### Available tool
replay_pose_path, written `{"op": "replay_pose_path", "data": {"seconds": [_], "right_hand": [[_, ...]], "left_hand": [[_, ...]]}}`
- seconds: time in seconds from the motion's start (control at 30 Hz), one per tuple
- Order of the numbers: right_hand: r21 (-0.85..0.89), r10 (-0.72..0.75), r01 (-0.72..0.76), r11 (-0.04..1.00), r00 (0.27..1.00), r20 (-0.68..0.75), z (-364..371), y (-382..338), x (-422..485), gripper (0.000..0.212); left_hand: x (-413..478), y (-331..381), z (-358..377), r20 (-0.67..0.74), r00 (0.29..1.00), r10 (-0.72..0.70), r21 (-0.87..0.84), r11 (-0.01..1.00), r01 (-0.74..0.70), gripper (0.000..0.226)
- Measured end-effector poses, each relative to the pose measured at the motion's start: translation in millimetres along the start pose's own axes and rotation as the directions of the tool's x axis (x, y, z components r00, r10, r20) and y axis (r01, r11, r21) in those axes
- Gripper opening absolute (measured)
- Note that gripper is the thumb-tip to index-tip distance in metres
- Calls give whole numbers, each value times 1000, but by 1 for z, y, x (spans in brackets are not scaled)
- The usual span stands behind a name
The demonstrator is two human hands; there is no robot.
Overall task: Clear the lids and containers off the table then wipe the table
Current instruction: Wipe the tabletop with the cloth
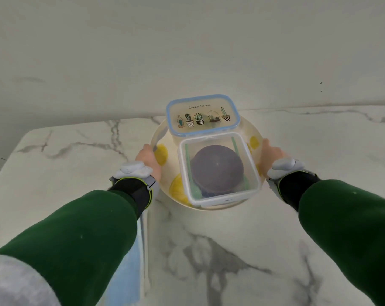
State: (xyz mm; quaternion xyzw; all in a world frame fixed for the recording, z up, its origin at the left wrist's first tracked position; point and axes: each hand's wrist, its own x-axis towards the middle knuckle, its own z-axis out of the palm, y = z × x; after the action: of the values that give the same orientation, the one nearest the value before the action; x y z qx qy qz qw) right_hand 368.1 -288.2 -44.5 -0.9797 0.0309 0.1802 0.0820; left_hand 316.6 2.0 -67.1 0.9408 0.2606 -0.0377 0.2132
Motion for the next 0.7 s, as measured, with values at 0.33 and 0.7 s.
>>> {"op": "replay_pose_path", "data": {"seconds": [0.33,0.7], "right_hand": [[6,36,-36,999,999,-29,4,73,28,36],[18,106,-106,994,994,-2,10,120,50,70]], "left_hand": [[1,52,47,12,999,51,0,999,-51,26],[4,79,83,-29,994,109,3,994,-109,4]]}}
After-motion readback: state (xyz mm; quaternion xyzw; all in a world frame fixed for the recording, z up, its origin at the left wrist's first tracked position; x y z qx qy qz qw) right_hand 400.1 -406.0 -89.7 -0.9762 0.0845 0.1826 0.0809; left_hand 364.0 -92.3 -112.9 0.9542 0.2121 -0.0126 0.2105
